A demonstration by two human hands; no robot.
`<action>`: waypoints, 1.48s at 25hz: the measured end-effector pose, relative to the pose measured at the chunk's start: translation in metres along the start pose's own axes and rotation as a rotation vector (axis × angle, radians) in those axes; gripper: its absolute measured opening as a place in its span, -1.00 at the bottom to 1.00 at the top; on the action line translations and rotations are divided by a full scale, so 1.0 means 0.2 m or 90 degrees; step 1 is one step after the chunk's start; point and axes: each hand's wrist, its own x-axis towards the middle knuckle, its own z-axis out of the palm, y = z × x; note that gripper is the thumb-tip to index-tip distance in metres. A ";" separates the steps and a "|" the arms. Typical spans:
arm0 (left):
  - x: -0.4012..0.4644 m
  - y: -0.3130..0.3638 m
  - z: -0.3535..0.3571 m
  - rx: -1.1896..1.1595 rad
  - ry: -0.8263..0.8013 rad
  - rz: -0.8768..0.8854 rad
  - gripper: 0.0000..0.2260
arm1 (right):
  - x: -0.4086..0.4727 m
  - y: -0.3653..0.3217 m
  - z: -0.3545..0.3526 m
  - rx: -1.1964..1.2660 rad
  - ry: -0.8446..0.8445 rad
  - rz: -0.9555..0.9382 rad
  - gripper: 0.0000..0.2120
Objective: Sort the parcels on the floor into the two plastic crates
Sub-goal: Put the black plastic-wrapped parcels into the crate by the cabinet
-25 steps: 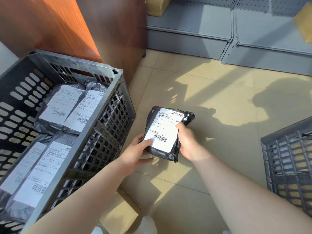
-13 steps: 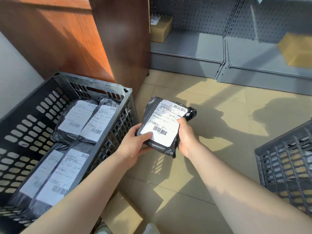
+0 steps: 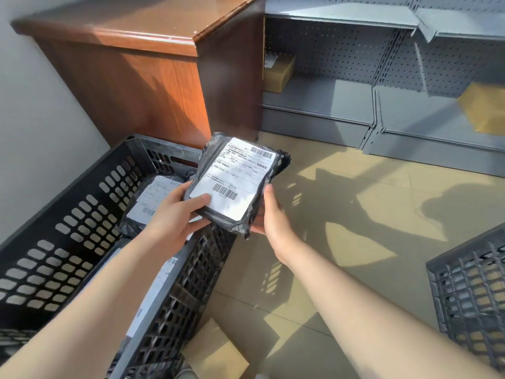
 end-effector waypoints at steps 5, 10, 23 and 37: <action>0.10 0.04 -0.32 -0.030 0.103 -0.001 -0.69 | -0.01 0.02 0.14 -0.375 -0.063 -0.239 -0.60; 0.23 -0.05 -0.64 -0.093 0.205 -0.055 -0.64 | -0.01 0.09 0.25 -0.708 -0.140 -0.372 -0.55; 0.46 -0.22 -0.91 -0.070 0.339 -0.042 -0.65 | 0.04 0.24 0.35 -0.700 0.019 -0.463 -0.42; 0.58 -0.24 -0.81 0.513 0.352 -0.037 -0.44 | 0.04 0.27 0.36 -0.693 0.018 -0.455 -0.39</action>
